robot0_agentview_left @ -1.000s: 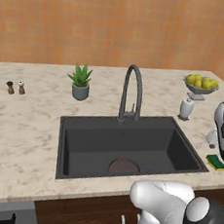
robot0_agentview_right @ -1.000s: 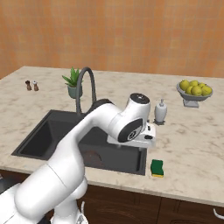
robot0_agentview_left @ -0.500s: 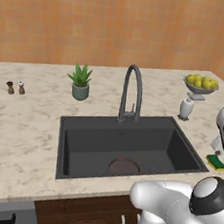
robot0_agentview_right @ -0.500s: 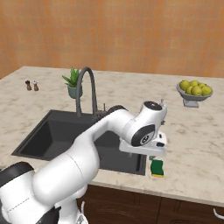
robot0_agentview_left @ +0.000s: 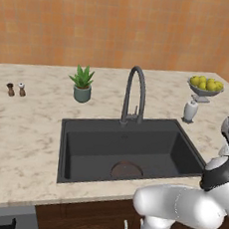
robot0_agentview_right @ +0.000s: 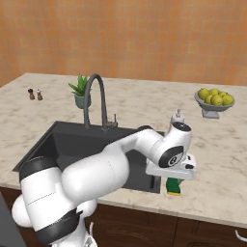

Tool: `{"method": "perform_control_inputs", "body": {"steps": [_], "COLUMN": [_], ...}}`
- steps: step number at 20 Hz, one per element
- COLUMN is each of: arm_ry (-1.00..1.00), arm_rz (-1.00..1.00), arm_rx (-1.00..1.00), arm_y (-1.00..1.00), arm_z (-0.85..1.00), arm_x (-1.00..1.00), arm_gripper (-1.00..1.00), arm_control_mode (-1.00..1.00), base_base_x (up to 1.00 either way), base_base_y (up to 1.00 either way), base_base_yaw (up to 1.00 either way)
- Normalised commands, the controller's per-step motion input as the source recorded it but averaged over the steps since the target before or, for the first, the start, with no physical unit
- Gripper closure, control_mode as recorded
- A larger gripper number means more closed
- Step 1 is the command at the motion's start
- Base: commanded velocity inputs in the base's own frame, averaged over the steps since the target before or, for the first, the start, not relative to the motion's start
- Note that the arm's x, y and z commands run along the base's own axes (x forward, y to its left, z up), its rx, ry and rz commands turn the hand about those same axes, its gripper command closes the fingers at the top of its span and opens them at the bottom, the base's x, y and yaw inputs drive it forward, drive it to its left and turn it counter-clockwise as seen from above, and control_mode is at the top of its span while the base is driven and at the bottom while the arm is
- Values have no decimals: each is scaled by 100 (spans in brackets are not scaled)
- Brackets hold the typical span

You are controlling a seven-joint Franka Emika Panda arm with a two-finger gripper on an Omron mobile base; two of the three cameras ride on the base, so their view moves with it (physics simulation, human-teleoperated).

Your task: Pick the pan and sponge and place them into the sink. Then turn on the water.

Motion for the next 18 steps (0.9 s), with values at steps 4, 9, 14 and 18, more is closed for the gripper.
{"method": "perform_control_inputs", "body": {"steps": [4, 9, 14, 18], "arm_ry": [0, -3, 0, 0], "arm_rz": [0, 0, -2, -3], "arm_rx": [0, 0, 0, 0], "arm_y": [-18, -2, 0, 0], "arm_z": [-21, -24, -32, -28], "arm_x": [35, 11, 15, 17], "arm_gripper": [-100, -100, -100, -100], "arm_control_mode": [-100, -100, -100, -100], "base_base_x": [0, 0, 0, 0], "base_base_y": [0, 0, 0, 0], "base_base_yaw": [0, 0, 0, 0]}}
